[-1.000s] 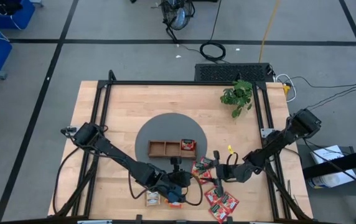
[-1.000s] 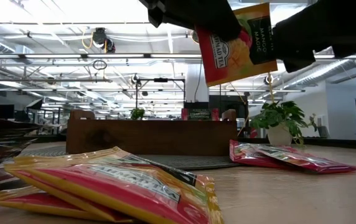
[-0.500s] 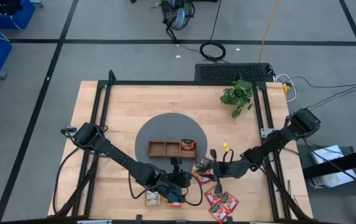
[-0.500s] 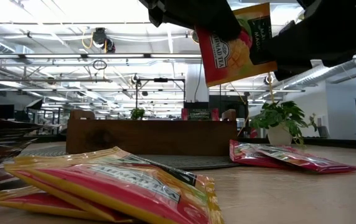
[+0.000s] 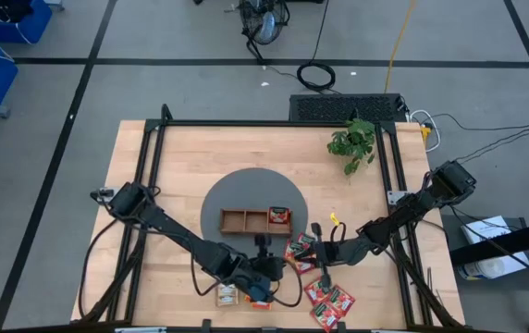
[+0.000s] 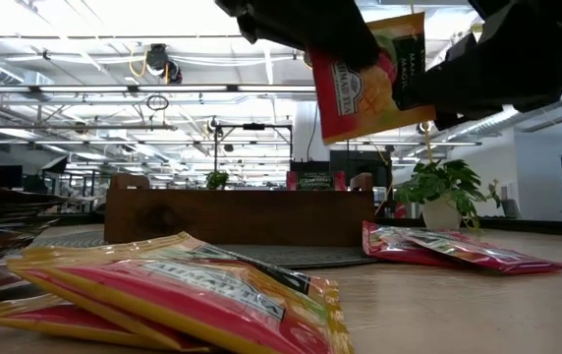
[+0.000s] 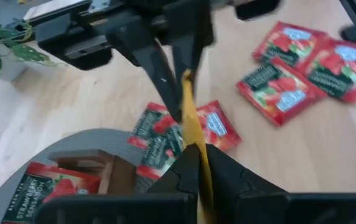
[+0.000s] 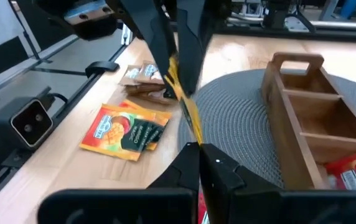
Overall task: Pick & Place Tea
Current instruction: Put the yellow tea sachet into the middle section of the wooden organizer
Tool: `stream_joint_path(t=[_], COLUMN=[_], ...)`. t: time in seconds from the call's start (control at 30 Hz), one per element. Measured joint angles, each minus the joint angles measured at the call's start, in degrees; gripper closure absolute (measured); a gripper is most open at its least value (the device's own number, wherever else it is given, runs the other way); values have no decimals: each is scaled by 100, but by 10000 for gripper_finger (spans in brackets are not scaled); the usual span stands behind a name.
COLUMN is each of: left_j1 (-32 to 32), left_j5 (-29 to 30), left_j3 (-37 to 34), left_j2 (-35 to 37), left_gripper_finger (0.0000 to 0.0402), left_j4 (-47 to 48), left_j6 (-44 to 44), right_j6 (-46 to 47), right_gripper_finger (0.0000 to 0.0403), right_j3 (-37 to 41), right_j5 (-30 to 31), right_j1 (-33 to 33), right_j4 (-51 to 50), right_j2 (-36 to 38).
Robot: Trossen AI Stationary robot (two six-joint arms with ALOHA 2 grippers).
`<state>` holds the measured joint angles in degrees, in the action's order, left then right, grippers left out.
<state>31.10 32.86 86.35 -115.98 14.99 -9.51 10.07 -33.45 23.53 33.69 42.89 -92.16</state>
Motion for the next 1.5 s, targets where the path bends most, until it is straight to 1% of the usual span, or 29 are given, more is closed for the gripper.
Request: stream_joint_path(t=[0.13,0.27,0.4,0.57,0.7,0.77,0.87,0.97,1.03,1.13,1.2,1.3,1.37,1.4,1.43,1.5], left_j1=[113,139,145,263,322,394,561,789,979,1318,1547,1843,2033,2116,2205,2369], left_j5=[15,203,182,219,249,199,30,-30,13,93,202,421,589,681,753,925], left_j3=[0,0,0,0,2,4,4,4,2,2,2,2,2,2,0,-49], left_j2=[0,1,2,33,33,33,33,33,33,33,33,33,33,33,33,33], left_gripper_finger=[343,305,274,251,248,247,247,247,247,261,284,334,375,388,392,386], left_j4=[109,119,346,623,855,1187,1807,2264,2364,2392,2390,2385,2390,2391,2399,2369], left_j6=[60,38,-105,-269,-541,-913,-1691,-2372,-2631,-2705,-2705,-2714,-2743,-2770,-2777,-2827], right_j6=[124,171,190,211,185,210,253,255,246,231,153,-82,-280,-355,-435,-515], right_gripper_finger=[403,403,403,403,403,403,403,403,403,403,403,403,403,403,403,403], right_j3=[0,2,2,2,2,-54,-451,-1153,-1656,-2431,-2902,-3520,-3893,-4078,-4276,-4752], right_j5=[24,35,35,24,-17,-111,-112,-124,-133,-131,-164,-454,-662,-750,-852,-900], right_j1=[0,0,-1,-26,-96,-172,-261,-368,-473,-692,-844,-1089,-1273,-1363,-1471,-1687], right_j4=[-276,-262,-273,-301,-441,-858,-2100,-3519,-4511,-5733,-6393,-6871,-7008,-7107,-7283,-7745], right_j2=[0,-2,-2,0,73,245,516,636,641,551,486,374,255,176,61,-227])
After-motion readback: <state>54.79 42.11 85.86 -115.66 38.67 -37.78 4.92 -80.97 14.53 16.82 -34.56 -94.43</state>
